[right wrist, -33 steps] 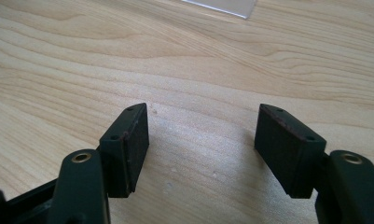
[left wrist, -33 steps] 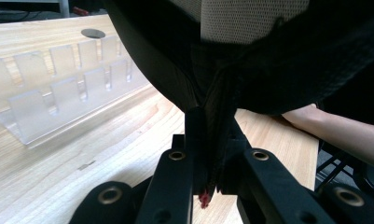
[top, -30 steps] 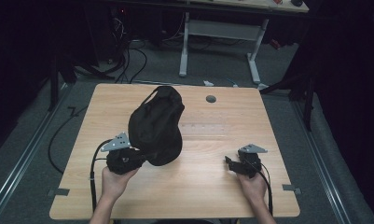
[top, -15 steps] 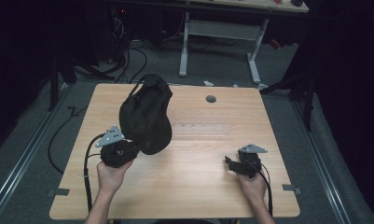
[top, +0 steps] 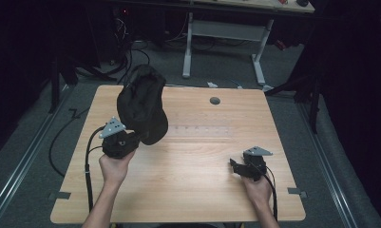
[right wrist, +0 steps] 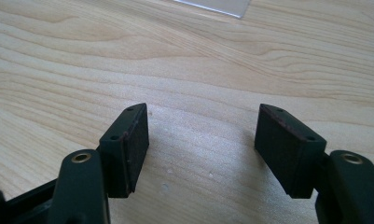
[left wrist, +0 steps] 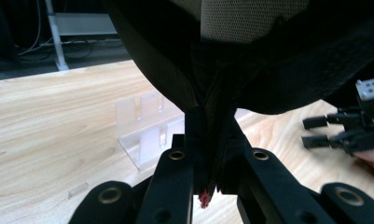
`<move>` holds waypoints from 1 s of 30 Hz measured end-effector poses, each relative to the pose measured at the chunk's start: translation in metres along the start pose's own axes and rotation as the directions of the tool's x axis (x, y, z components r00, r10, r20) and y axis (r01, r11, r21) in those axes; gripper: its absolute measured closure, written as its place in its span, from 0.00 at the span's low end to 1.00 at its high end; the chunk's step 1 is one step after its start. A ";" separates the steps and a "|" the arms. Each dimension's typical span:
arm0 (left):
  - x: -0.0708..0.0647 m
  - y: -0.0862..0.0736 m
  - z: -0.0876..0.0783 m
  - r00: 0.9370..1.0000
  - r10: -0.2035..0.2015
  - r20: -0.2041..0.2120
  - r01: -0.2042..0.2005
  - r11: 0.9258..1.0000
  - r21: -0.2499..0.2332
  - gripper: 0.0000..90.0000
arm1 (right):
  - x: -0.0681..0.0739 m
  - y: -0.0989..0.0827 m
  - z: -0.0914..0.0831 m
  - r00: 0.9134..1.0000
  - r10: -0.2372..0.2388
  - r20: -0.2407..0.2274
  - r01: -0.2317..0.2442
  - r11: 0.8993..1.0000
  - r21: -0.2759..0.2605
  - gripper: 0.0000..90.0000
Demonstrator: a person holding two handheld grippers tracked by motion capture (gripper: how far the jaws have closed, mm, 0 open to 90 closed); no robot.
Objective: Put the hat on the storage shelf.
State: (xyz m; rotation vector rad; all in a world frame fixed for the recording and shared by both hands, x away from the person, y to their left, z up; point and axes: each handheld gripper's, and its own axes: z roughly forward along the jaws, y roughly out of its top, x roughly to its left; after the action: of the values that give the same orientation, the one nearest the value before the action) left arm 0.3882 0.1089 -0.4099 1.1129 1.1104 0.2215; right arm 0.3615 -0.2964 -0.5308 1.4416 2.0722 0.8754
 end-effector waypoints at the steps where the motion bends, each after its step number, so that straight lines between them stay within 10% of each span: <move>1: 0.000 0.001 0.002 1.000 0.005 -0.006 -0.005 1.000 -0.002 0.95 | 0.000 0.000 0.000 1.000 0.000 -0.001 0.000 1.000 0.000 0.39; 30: 0.012 -0.006 0.050 0.992 0.042 -0.115 -0.043 0.999 -0.002 0.95 | 0.000 0.000 0.000 1.000 -0.005 -0.003 0.005 1.000 0.001 0.39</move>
State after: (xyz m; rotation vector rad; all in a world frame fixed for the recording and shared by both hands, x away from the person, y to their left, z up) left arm 0.4319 0.0834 -0.4221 1.1314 1.1884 0.3252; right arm 0.3619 -0.2961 -0.5308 1.4361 2.0780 0.8758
